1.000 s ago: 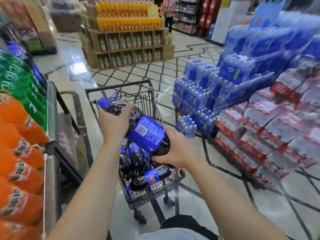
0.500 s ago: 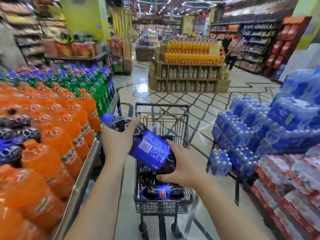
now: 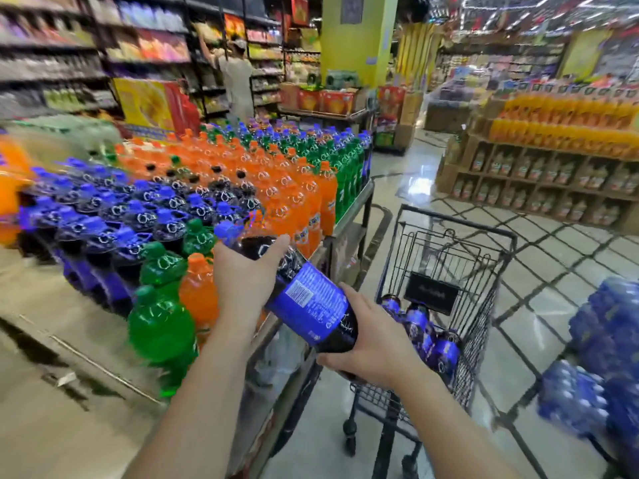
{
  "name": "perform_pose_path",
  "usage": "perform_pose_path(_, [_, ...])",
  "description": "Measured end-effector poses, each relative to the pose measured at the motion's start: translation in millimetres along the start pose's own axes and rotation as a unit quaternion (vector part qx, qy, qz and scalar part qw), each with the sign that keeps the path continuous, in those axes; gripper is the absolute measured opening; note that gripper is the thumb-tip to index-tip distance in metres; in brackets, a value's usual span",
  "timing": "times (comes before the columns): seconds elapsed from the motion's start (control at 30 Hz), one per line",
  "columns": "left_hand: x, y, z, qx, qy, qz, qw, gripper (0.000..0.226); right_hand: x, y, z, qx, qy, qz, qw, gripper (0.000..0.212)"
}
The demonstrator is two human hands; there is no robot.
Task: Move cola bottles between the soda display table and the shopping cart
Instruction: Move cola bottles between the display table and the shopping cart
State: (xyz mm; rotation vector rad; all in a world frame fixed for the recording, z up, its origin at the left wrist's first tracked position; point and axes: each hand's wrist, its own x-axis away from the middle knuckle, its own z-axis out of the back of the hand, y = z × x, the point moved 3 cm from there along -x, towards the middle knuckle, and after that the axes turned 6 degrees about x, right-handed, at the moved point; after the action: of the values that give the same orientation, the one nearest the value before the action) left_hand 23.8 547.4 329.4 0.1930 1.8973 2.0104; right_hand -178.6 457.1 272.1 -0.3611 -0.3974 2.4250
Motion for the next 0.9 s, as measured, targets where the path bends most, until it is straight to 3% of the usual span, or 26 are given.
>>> perform_pose_path(0.13, [-8,8,65,-0.024,0.058,-0.004,0.998,0.09,-3,-55,-13,-0.027,-0.01,0.043,0.999,0.122])
perform_pose_path(0.3, [-21,13,155,-0.041,0.084,-0.021,0.995,0.11,-3,-135,-36,-0.037,-0.005,0.09,0.995,0.123])
perform_pose_path(0.53, [-35,14,301,-0.03,0.133,-0.026,0.99,0.087,-4,-263,-86,-0.04,-0.012,0.135,0.99,0.126])
perform_pose_path(0.77, [-58,-5,426,-0.015,0.194,-0.023,0.981,0.087,-9,-380,-117,-0.02,-0.028,0.192,0.981,0.122])
perform_pose_path(0.9, [-77,-19,473,-0.015,0.215,-0.014,0.976,0.073,-26,-427,-141,-0.008,-0.041,0.211,0.977,0.126])
